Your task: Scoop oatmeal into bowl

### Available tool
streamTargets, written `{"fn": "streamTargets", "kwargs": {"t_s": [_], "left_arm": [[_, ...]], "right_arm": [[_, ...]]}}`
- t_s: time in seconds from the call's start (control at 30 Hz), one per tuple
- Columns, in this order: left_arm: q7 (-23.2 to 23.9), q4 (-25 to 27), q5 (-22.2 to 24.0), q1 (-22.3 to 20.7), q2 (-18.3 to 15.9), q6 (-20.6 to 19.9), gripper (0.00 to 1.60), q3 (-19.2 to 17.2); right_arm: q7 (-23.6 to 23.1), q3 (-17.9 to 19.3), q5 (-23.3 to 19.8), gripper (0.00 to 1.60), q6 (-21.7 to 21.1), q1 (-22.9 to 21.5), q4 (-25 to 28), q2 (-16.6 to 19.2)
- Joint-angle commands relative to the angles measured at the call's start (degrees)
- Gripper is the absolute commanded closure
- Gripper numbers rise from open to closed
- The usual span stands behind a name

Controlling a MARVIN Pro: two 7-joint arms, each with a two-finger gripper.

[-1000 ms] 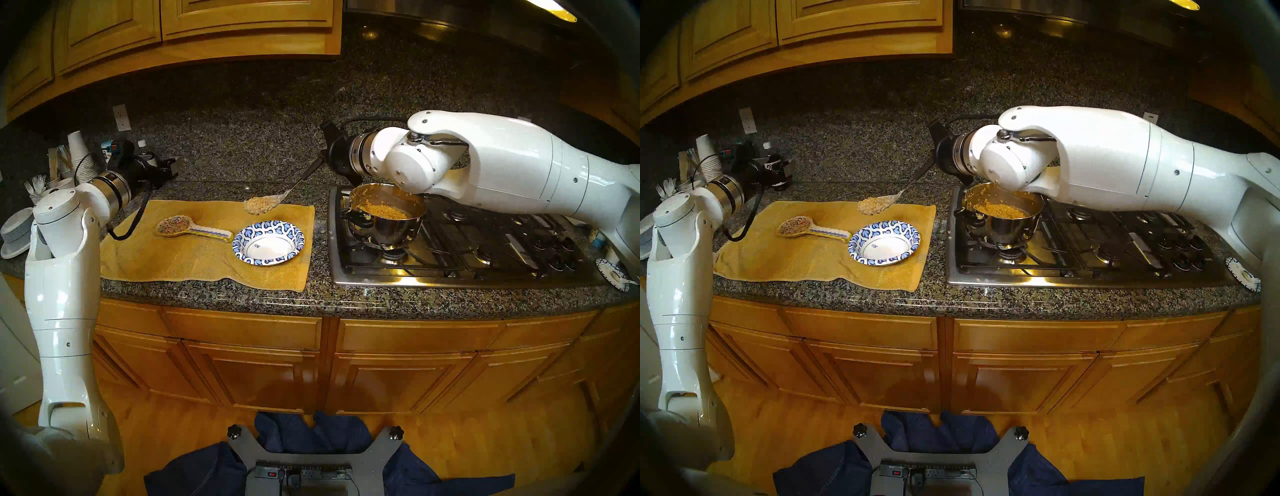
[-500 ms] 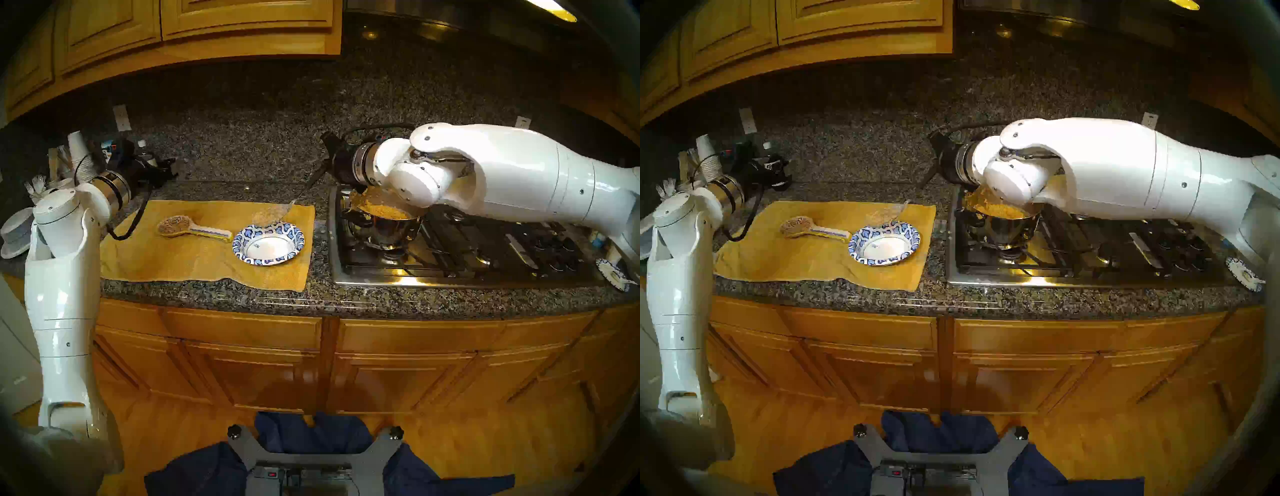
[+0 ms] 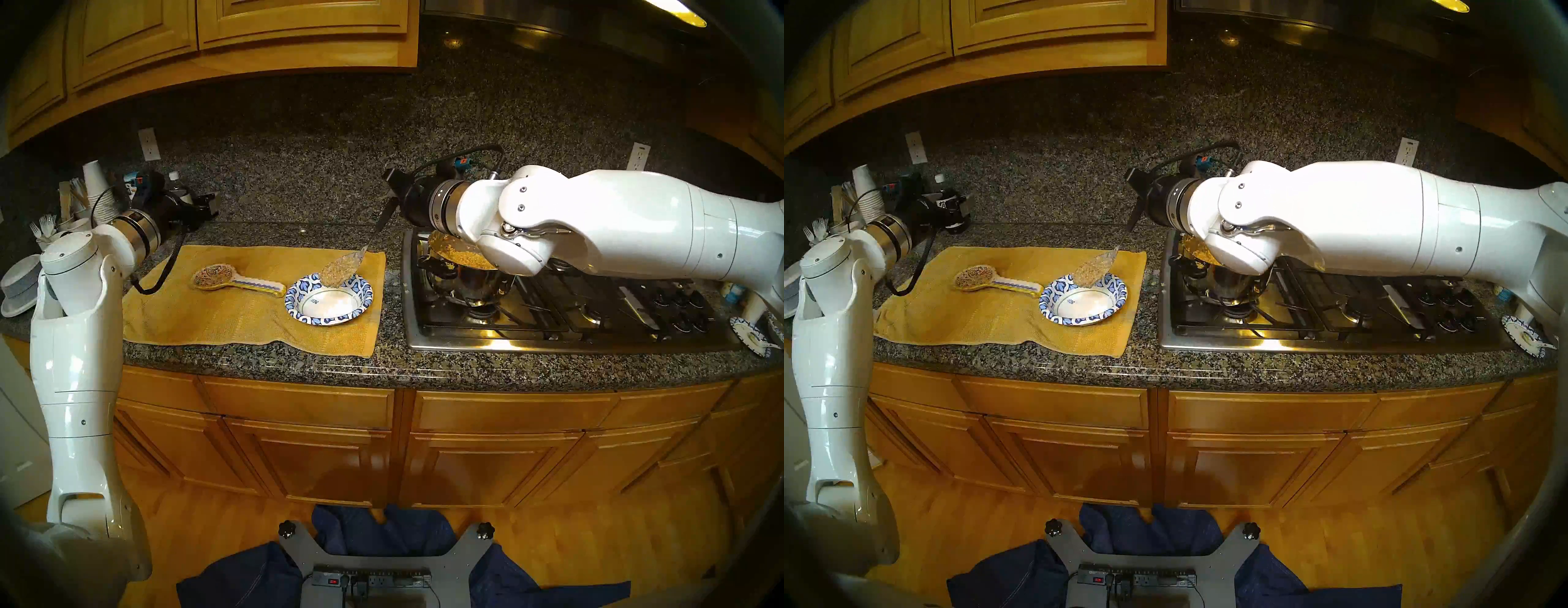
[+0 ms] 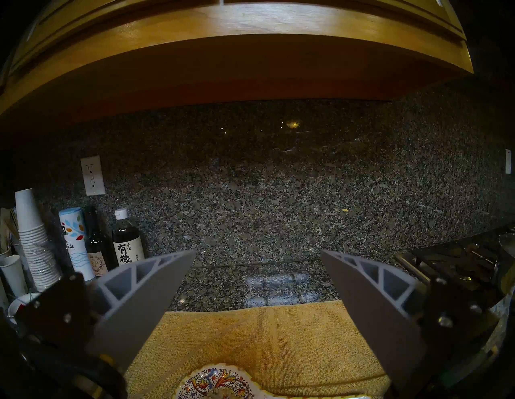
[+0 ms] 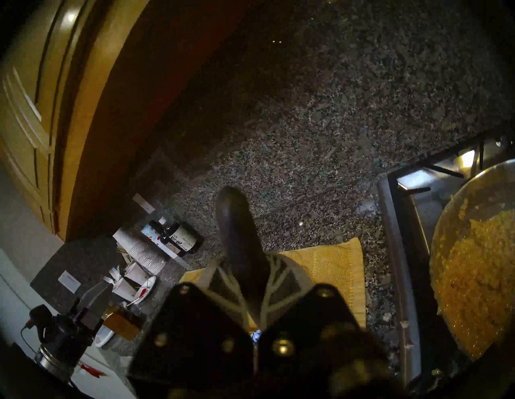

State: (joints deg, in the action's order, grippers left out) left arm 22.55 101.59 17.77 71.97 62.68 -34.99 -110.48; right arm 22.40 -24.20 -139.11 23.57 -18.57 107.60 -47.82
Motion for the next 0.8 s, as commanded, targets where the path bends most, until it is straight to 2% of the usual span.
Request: {"fn": "streamTargets", "kwargs": {"t_s": [0.0,0.3,0.5,0.77], "left_arm": [[0.11,1.57,0.22,-1.83,-0.45,0.85,0.00,-0.22],[0.08,1.55,0.26,-1.79,-0.49,0.79,0.00,-0.20],[0.05,1.56,0.29,-1.79,-0.51,0.81,0.00,-0.19],[0.02,1.57,0.34,-1.81,-0.53,0.88,0.00,-0.17]], "right_arm": [[0.50,-0.92,9.47,1.60,3.55,-5.05,1.15,-1.15],[2.85,-6.43,23.25,1.60,6.47,-7.11,2.91,-4.08],[6.69,-11.21,32.64,1.60,8.44,-7.80,2.80,-6.74],[13.38,-13.76,40.11,1.60,11.08,-7.36,0.62,-10.40]]}}
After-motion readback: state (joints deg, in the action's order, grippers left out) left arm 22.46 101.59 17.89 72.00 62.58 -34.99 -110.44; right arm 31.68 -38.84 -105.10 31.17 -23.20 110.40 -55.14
